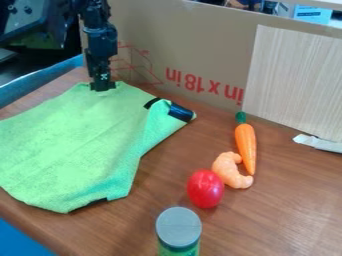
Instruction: Fold the cloth from the top left to the bottom right
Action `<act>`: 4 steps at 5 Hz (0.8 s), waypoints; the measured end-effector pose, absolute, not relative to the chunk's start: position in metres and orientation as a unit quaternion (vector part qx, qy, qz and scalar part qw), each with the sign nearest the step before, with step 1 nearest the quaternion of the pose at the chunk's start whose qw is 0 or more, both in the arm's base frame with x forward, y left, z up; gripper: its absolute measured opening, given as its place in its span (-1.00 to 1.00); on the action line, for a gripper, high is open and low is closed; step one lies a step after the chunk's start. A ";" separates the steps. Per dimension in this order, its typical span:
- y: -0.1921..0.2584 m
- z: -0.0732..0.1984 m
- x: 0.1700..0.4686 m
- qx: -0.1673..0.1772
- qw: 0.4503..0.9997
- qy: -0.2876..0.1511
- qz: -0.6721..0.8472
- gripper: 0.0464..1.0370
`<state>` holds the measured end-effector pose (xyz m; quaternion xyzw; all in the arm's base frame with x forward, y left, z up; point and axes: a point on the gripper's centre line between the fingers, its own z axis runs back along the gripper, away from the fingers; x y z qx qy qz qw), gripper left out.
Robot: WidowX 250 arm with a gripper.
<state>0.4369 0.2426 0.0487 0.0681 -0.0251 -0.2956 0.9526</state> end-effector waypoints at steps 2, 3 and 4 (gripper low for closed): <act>0.245 0.037 0.437 0.068 0.955 -0.011 -0.289 0.52; 0.245 0.034 0.438 0.062 0.957 -0.005 -0.285 -0.08; 0.245 0.034 0.438 0.063 0.956 -0.006 -0.285 -0.64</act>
